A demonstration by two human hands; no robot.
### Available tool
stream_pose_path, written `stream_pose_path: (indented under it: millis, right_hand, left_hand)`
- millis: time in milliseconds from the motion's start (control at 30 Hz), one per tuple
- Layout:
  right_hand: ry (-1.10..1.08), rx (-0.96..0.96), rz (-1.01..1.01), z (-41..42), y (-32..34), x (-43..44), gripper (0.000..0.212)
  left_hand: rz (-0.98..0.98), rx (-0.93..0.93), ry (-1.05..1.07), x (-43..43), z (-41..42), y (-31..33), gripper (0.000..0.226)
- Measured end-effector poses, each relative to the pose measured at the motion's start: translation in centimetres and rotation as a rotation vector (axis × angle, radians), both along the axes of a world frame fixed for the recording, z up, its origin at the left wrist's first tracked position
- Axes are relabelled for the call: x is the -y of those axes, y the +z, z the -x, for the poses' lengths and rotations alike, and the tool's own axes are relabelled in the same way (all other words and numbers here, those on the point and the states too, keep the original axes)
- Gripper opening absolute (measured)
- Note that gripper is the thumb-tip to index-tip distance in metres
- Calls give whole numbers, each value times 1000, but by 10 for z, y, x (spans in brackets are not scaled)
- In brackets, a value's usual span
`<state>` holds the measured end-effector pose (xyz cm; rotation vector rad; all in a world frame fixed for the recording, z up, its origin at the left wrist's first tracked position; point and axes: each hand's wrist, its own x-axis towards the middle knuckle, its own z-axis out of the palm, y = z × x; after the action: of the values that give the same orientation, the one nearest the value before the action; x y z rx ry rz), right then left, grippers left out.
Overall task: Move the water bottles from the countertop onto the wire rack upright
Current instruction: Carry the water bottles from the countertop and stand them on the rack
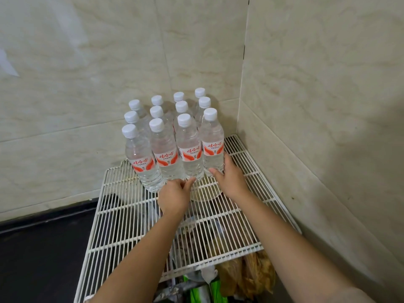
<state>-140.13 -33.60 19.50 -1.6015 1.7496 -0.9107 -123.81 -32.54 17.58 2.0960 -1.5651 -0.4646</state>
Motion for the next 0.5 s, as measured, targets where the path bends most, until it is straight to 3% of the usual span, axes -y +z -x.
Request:
stream_pose_path:
  millis: [233, 400, 500]
  right_hand:
    - [41, -22, -65, 0, 2, 1, 74]
    - [68, -30, -150, 6, 7, -13, 81]
    - [71, -156, -162, 11, 3, -33, 79]
  left_hand:
    - [59, 82, -3, -5, 6, -8, 50]
    - [28, 52, -150, -10, 0, 1, 52]
    - [71, 129, -256, -26, -8, 7, 58]
